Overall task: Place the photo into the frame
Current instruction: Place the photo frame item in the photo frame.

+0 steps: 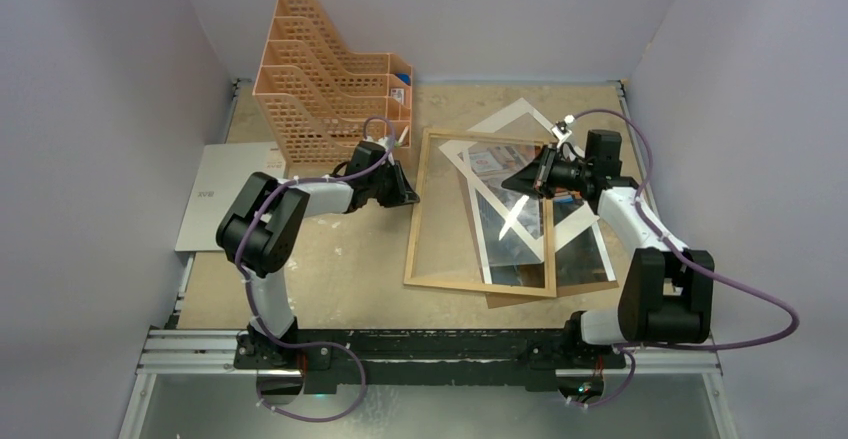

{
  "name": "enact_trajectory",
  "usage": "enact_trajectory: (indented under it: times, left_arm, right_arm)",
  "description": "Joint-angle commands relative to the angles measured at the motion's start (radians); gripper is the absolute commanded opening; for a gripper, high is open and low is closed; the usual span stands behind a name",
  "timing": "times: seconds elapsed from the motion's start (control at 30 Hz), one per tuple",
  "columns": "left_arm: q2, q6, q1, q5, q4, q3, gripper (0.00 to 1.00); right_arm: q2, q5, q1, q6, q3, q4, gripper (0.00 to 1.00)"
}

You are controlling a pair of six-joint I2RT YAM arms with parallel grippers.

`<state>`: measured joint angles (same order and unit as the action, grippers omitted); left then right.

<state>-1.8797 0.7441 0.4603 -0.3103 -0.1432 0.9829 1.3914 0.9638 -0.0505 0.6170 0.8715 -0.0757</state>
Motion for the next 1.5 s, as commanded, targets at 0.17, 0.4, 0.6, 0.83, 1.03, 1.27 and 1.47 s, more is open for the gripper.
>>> enact_trajectory:
  times: [0.17, 0.4, 0.6, 0.83, 1.03, 1.27, 1.47]
  left_arm:
    - [-0.029, 0.0, 0.008, -0.023, 0.037, -0.037, 0.1]
    - [-0.03, -0.004, 0.009, -0.024, 0.037, -0.042, 0.1]
    - [-0.031, -0.005, 0.009, -0.02, 0.035, -0.046, 0.1]
    - [-0.032, -0.006, 0.009, -0.007, 0.041, -0.046, 0.1]
    - [-0.032, -0.01, 0.008, -0.003, 0.044, -0.043, 0.11]
    - [-0.034, -0.009, 0.008, 0.0, 0.042, -0.043, 0.1]
    - [-0.035, -0.008, 0.007, 0.0, 0.042, -0.044, 0.1]
  right_arm:
    - [-0.047, 0.057, 0.017, -0.007, 0.033, 0.036, 0.02]
    - [-0.03, 0.05, 0.041, -0.086, 0.04, 0.02, 0.02]
    - [-0.01, 0.005, 0.043, -0.17, 0.06, -0.033, 0.02]
    - [0.035, -0.155, 0.043, -0.267, 0.086, -0.115, 0.03]
    - [0.0, -0.083, 0.043, -0.276, 0.097, -0.049, 0.03]
    - [0.003, -0.008, 0.067, -0.278, 0.08, -0.024, 0.02]
    - [-0.031, 0.029, 0.07, -0.275, 0.075, -0.014, 0.02]
